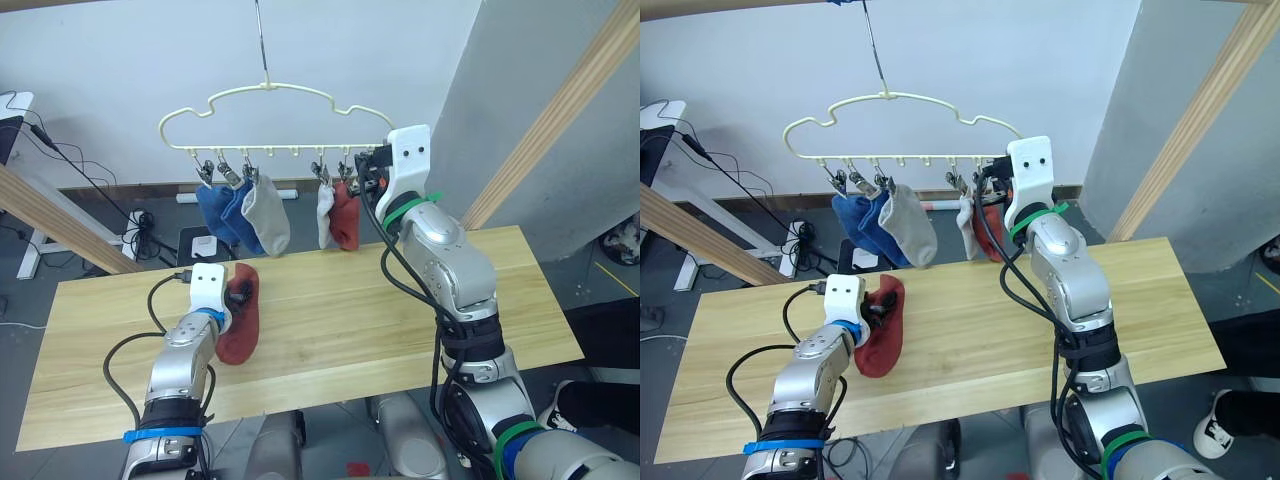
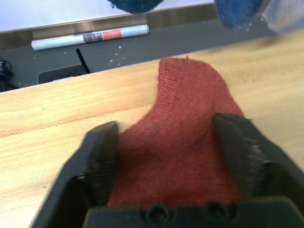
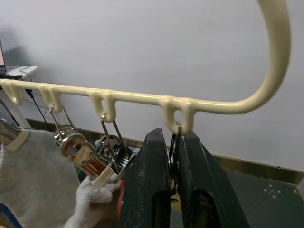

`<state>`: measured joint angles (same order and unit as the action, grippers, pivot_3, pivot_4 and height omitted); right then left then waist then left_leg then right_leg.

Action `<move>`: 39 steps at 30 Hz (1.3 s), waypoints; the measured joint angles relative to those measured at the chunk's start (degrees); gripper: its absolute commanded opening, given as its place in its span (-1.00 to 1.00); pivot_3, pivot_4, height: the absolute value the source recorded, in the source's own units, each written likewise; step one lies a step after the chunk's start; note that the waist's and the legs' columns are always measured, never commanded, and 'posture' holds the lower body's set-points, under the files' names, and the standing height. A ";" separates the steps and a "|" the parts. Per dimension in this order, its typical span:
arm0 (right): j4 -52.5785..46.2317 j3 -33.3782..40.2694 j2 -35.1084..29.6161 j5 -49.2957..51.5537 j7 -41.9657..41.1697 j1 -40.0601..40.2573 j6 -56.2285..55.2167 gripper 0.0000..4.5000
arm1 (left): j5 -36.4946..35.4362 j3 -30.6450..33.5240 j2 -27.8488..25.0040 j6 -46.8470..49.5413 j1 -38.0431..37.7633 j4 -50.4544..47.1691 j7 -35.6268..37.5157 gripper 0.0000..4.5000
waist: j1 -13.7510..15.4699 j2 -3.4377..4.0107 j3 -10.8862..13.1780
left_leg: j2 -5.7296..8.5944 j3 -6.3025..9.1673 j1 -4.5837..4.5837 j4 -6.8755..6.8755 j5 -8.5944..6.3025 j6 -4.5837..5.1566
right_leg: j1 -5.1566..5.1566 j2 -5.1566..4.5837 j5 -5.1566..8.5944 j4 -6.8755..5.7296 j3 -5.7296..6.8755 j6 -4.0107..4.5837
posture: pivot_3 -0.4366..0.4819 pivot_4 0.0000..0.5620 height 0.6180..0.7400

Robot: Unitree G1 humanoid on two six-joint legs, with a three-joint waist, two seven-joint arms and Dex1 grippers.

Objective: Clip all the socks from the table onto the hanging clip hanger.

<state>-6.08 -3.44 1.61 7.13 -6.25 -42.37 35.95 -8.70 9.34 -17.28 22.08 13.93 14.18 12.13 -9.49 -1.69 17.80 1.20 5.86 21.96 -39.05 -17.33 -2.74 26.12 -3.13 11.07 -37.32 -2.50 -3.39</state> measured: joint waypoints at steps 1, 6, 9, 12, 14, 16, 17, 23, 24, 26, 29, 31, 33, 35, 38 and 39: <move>0.00 0.00 0.05 0.02 0.00 0.00 0.05 -1.00 | 0.17 -0.18 -0.02 0.01 -0.04 -0.04 0.03 -0.03 | -0.01 -0.01 -0.04 | 0.00 -0.01 -0.01 0.00 0.00 0.00 | 0.00 0.00 0.00 0.00 -0.01 0.00 | -0.53 0.01 0.89; 0.00 -0.01 0.19 0.40 0.03 0.00 0.23 -1.00 | 0.37 -0.68 -0.19 0.04 -0.90 -0.67 -0.06 -0.50 | -0.16 0.00 -0.16 | -0.03 -0.06 -0.08 0.00 0.00 0.00 | -0.01 0.01 0.00 -0.05 -0.02 0.00 | -0.52 0.01 0.89; 0.00 -0.01 0.33 0.57 0.08 0.00 0.23 -1.00 | 0.90 -1.18 -0.57 -0.04 -1.37 -1.06 -0.17 -0.76 | -0.19 0.00 -0.17 | -0.03 -0.09 -0.12 0.00 0.01 0.01 | 0.00 0.01 0.00 -0.11 -0.04 0.00 | -0.52 0.01 0.89; 0.00 -0.01 0.55 0.64 0.11 0.00 0.23 -1.00 | 1.84 -1.64 -1.07 -0.46 -1.89 -1.31 -0.20 -0.97 | -0.21 0.00 -0.17 | -0.04 -0.15 -0.18 0.00 0.01 0.01 | 0.01 0.01 0.00 -0.21 -0.04 0.00 | -0.52 0.01 0.89; 0.00 -0.01 0.58 0.64 0.12 0.00 0.23 -1.00 | 2.50 -2.14 -1.55 -1.09 -2.16 -1.31 -0.15 -0.99 | -0.23 0.00 -0.17 | -0.05 -0.19 -0.21 0.00 0.01 0.01 | 0.02 0.01 0.00 -0.26 -0.04 0.00 | -0.52 0.01 0.89; 0.00 -0.01 0.62 0.64 0.14 0.00 0.23 -1.00 | 3.14 -2.70 -2.02 -2.17 -2.65 -1.31 0.38 -0.99 | -0.24 0.00 -0.17 | -0.06 -0.19 -0.22 0.00 0.01 0.02 | 0.02 0.01 0.00 -0.28 -0.04 0.00 | -0.52 0.01 0.89; 0.00 -0.01 0.63 0.64 0.15 0.00 0.23 -1.00 | 3.65 -3.17 -2.45 -3.09 -2.93 -1.31 0.97 -0.99 | -0.24 0.00 -0.17 | -0.06 -0.19 -0.22 0.00 0.01 0.02 | 0.02 0.01 0.00 -0.28 -0.04 0.00 | -0.52 0.01 0.89; 0.00 0.11 0.64 0.63 0.44 0.00 0.24 -1.00 | 10.40 -13.94 -8.37 -18.14 -3.20 -2.69 11.17 -1.00 | 0.01 0.01 -0.16 | -0.03 -0.16 -0.10 0.01 0.02 0.01 | 0.07 -0.03 0.00 -0.19 -0.02 0.01 | -0.55 0.02 0.89; 0.00 0.11 0.64 0.63 0.50 0.00 0.26 -1.00 | 11.68 -16.45 -9.32 -22.07 -2.24 -3.12 13.53 -1.00 | 0.08 0.01 -0.16 | -0.03 -0.15 -0.07 0.01 0.02 0.01 | 0.07 -0.03 0.00 -0.13 -0.02 0.01 | -0.55 0.02 0.89; 0.00 0.17 0.59 0.63 0.59 0.00 0.29 -1.00 | 14.37 -20.78 -10.49 -30.70 1.44 -3.47 17.69 -1.00 | 0.13 0.01 -0.16 | -0.03 -0.14 0.00 0.03 0.02 0.01 | 0.06 -0.04 -0.05 0.05 0.01 0.03 | -0.56 0.02 0.89; -0.04 0.17 0.58 0.64 0.62 -0.05 0.30 -1.00 | 16.21 -24.20 -9.17 -39.62 8.48 -3.14 20.66 -1.00 | 0.08 0.01 -0.16 | -0.04 -0.19 0.06 0.06 0.01 0.02 | 0.05 -0.04 -0.12 0.24 -0.01 0.00 | -0.57 0.03 0.89; -0.07 0.12 0.62 0.65 0.62 -0.19 0.30 -1.00 | 16.19 -24.85 -6.90 -41.68 11.87 -2.65 21.07 -1.00 | -0.20 0.01 -0.16 | -0.04 -0.27 0.06 0.06 0.01 0.03 | 0.06 -0.04 -0.13 0.27 -0.03 -0.02 | -0.58 0.02 0.89; -0.17 0.09 0.56 0.66 0.64 -0.23 0.31 -1.00 | 16.08 -25.24 -4.42 -42.72 14.01 -1.65 21.18 -1.00 | -0.54 0.01 -0.16 | -0.07 -0.32 0.05 0.09 0.00 0.04 | 0.07 -0.03 -0.13 0.30 -0.02 -0.02 | -0.59 0.02 0.89; -0.22 0.10 0.50 0.65 0.68 -0.27 0.33 -1.00 | 16.01 -25.35 -2.18 -42.46 14.97 -0.20 21.04 -1.00 | -0.70 0.01 -0.16 | -0.07 -0.32 0.06 0.09 0.00 0.04 | 0.07 -0.03 -0.13 0.29 -0.01 -0.02 | -0.59 0.01 0.89; -0.29 0.10 0.46 0.66 0.84 -0.27 0.39 -1.00 | 16.66 -25.65 0.54 -42.52 16.49 2.96 19.89 -1.00 | -0.85 0.01 -0.16 | -0.05 -0.32 0.05 0.07 0.01 0.05 | 0.06 -0.03 -0.13 0.26 -0.02 -0.03 | -0.59 0.01 0.89; -0.31 0.08 0.46 0.66 0.88 -0.29 0.44 -1.00 | 17.19 -25.63 1.25 -42.48 17.12 4.13 18.84 -1.00 | -0.86 0.01 -0.16 | -0.04 -0.30 0.05 0.07 0.01 0.06 | 0.06 -0.03 -0.14 0.25 -0.01 -0.04 | -0.59 0.01 0.89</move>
<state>-6.39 -3.36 2.07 7.79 -5.38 -42.66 36.40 8.49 -16.29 -16.03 -20.40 31.05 18.31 30.98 -10.36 -1.69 17.63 1.16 5.55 22.01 -38.98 -17.32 -2.68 26.17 -3.16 10.93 -37.07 -2.52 -3.43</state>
